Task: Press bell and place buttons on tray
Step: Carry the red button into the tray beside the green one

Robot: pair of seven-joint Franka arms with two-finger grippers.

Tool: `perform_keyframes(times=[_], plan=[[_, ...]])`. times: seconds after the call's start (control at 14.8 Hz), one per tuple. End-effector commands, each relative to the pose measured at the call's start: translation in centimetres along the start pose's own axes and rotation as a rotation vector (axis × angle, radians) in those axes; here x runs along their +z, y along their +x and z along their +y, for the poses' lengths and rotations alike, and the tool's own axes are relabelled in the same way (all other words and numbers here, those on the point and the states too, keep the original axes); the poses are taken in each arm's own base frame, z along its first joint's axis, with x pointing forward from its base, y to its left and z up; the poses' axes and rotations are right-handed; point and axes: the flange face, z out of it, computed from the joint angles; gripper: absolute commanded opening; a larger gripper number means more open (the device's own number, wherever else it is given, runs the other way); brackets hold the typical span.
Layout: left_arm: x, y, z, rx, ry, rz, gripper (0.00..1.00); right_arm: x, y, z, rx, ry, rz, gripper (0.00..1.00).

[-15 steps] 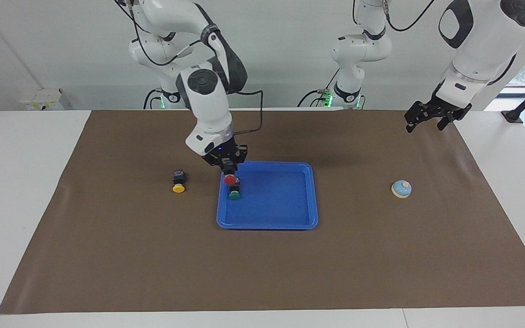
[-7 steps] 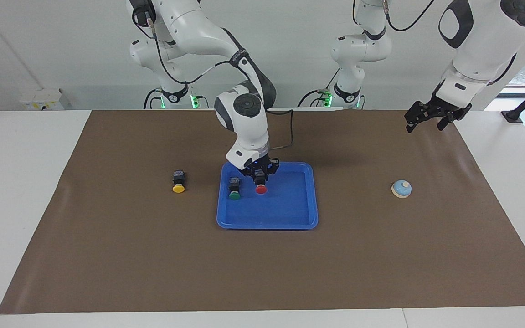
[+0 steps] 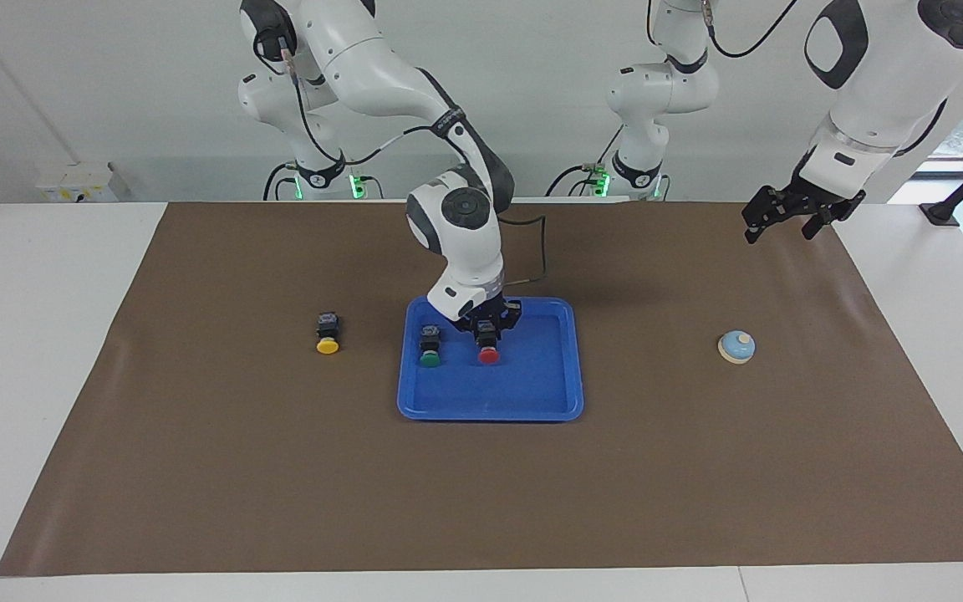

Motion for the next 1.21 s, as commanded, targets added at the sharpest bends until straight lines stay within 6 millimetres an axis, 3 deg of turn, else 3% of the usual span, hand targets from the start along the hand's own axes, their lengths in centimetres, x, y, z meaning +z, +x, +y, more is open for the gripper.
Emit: perform_keyframes(times=[0.0,0.2,0.34,0.47,0.81,0.94,1.15], plan=[[0.0,-0.2,-0.1,-0.005,-0.008,0.005,1.0,-0.5,0.0,0.0,0.023,-0.005,0.008,1.0],[0.0,-0.2,-0.1,-0.007,-0.008,0.005,1.0,-4.5,1.5,1.7,0.036,-0.006,0.02,1.0],[0.0,-0.2,-0.1,-0.007,-0.008,0.005,1.0,-7.6,3.2,5.2,0.002,-0.019,0.01,1.0],[0.0,-0.2,-0.1,-0.007,-0.008,0.005,1.0,-9.0,4.5,9.5,-0.028,-0.03,0.002,1.0],[0.0,-0.2,-0.1,-0.007,-0.008,0.005,1.0,-6.8,5.0,24.3,-0.122,-0.059,-0.082,1.0],[0.0,-0.2,-0.1,-0.007,-0.008,0.005,1.0,-6.0,3.8,27.7,-0.131,-0.062,-0.107,1.0],[0.0,-0.2,-0.1,-0.007,-0.008,0.005,1.0,-4.6,2.3,31.0,-0.087,-0.061,-0.091,1.0]])
